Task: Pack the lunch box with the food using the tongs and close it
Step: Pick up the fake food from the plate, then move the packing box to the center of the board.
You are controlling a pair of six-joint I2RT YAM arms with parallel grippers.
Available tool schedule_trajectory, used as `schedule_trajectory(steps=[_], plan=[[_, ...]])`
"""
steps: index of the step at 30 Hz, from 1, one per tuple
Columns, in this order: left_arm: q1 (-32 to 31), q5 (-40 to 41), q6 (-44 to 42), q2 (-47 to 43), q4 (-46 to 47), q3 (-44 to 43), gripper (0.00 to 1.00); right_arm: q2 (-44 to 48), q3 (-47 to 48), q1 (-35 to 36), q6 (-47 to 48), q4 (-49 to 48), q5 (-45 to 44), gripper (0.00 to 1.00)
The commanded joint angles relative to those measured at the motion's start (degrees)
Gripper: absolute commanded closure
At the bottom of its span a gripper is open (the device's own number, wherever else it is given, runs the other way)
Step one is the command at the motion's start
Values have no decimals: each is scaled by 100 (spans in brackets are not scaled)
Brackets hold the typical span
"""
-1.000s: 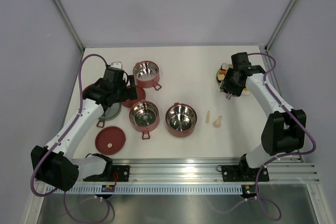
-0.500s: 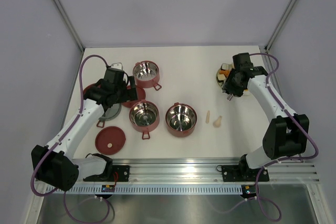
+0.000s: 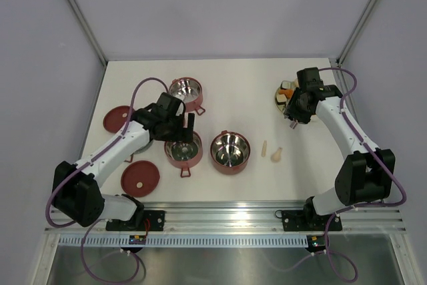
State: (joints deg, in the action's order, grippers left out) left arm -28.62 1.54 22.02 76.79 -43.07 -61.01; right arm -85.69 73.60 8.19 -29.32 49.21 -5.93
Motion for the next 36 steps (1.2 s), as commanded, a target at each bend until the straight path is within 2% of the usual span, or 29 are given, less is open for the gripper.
schedule_trajectory(steps=[1,3,9,15,19,23,29,36], plan=[[-222,-610,-286,-77,-254,168,14,228,31,-19,67,-140,-39,71],[-546,-795,-435,-208,-430,239,18,272,31,-19,84,-149,-48,70],[-1434,-1304,-576,-534,-589,467,19,316,-12,-19,128,-166,-4,70],[-1795,-1867,-480,-455,-176,494,20,386,-109,-19,163,-175,5,70],[-1893,-2341,-549,-131,131,406,24,413,-136,-10,164,-219,40,70],[-1972,-2255,-690,327,220,274,26,413,-136,-19,164,-228,66,70],[-1972,-1983,-778,951,483,-59,35,404,-92,-19,199,-219,75,69],[-1972,-1605,-1024,1662,519,-955,35,413,-83,-19,199,-228,92,69]])
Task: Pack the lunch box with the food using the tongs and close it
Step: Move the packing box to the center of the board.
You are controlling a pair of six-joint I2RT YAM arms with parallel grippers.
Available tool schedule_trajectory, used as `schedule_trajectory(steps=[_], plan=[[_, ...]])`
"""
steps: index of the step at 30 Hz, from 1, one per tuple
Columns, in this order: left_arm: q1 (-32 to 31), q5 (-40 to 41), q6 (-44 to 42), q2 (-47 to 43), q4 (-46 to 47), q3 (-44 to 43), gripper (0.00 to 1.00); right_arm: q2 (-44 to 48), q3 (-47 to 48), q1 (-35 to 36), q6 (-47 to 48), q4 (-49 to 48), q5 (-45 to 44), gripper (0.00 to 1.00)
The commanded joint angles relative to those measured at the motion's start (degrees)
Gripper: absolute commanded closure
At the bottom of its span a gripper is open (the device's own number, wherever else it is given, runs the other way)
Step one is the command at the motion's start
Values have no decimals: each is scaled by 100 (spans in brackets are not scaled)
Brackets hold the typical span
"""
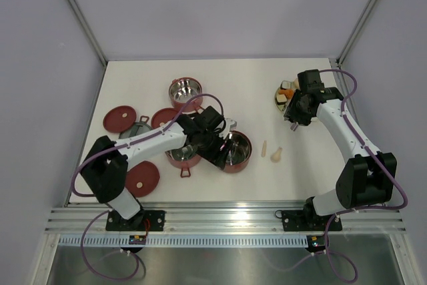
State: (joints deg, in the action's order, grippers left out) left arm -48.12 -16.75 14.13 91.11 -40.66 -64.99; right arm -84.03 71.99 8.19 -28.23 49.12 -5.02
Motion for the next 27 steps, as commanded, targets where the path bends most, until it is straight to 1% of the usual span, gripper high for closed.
schedule_trajectory(steps=[1,6,9,12,14,18,21,27], plan=[[-31,269,-305,467,244,-680,35,247,70,-10,98,-219,9,69],[-22,260,-437,1118,252,-1400,35,255,96,-19,116,-193,36,69],[-31,409,-437,1452,313,-1700,35,273,114,-19,116,-193,79,69],[-22,585,-394,1794,348,-2340,34,290,158,-10,116,-158,97,69],[-22,673,-376,1962,375,-2579,34,291,210,-19,133,-140,89,69],[4,919,-446,2454,183,-3159,34,334,298,-19,125,-61,123,68],[66,963,-446,2499,68,-3388,34,405,360,-19,133,-52,220,68],[145,1016,-323,2017,191,-3152,34,607,571,78,116,132,150,68]])
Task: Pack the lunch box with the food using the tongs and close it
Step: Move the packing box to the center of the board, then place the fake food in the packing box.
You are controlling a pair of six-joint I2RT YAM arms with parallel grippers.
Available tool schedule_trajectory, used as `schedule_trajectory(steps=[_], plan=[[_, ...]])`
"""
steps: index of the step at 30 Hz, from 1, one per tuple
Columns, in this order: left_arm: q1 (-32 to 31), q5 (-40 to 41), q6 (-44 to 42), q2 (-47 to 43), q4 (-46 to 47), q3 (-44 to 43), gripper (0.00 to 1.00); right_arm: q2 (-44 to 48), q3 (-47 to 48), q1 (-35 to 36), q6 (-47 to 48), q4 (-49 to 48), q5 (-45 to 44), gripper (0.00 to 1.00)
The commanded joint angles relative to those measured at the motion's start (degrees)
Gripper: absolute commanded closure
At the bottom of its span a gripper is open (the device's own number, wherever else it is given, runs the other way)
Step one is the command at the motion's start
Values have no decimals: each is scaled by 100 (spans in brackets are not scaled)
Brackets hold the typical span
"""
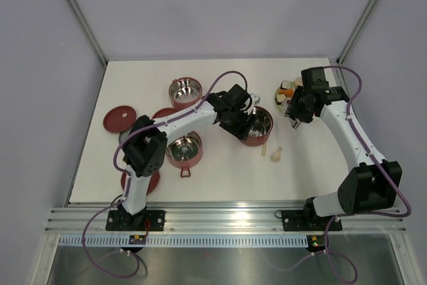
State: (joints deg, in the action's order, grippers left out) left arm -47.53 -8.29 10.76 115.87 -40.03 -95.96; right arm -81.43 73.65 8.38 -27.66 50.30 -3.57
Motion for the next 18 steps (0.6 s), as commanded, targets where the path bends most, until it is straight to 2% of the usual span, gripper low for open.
schedule_trajectory(steps=[1,9,15,18], plan=[[94,135,57,-548,110,-37,34,390,448,76,50,41,-3,68],[366,-145,189,-1752,-4,210,31,461,1108,462,129,489,-196,68],[1218,-602,697,-2357,-145,385,30,426,1354,1077,147,718,-30,68],[1667,-464,883,-2595,-128,648,29,452,1240,1306,138,726,242,68]])
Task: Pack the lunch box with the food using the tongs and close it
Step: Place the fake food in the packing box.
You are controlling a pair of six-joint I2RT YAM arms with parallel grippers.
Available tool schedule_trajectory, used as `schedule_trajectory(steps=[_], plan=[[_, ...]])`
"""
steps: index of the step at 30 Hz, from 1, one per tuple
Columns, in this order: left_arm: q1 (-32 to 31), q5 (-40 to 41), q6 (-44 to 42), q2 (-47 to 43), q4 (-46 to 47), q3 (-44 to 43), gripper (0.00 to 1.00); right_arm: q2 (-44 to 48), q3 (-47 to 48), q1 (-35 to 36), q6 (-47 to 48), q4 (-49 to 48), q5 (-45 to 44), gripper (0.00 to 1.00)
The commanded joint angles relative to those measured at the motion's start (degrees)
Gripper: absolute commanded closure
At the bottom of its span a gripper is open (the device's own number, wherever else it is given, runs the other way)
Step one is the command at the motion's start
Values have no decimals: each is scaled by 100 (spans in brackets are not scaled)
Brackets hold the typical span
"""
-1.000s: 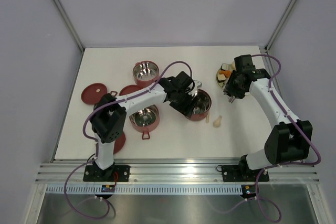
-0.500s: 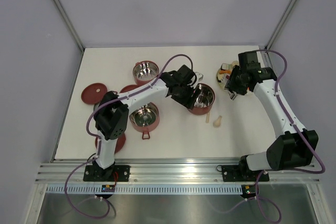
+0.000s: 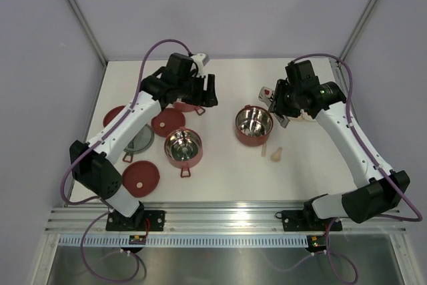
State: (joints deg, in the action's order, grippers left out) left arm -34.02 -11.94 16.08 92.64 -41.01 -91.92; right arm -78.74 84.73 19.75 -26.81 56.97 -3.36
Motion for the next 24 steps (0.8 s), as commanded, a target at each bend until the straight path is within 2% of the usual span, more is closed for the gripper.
schedule_trajectory(steps=[1,6,15,24], plan=[[448,33,378,-421,-29,314,29,184,53,231,53,103,265,68],[616,632,458,-747,-91,675,28,131,-167,574,114,200,572,68],[607,685,537,-862,-82,1044,28,-115,-536,899,106,253,713,68],[607,650,528,-818,-29,1167,27,-344,-686,917,106,113,634,64]])
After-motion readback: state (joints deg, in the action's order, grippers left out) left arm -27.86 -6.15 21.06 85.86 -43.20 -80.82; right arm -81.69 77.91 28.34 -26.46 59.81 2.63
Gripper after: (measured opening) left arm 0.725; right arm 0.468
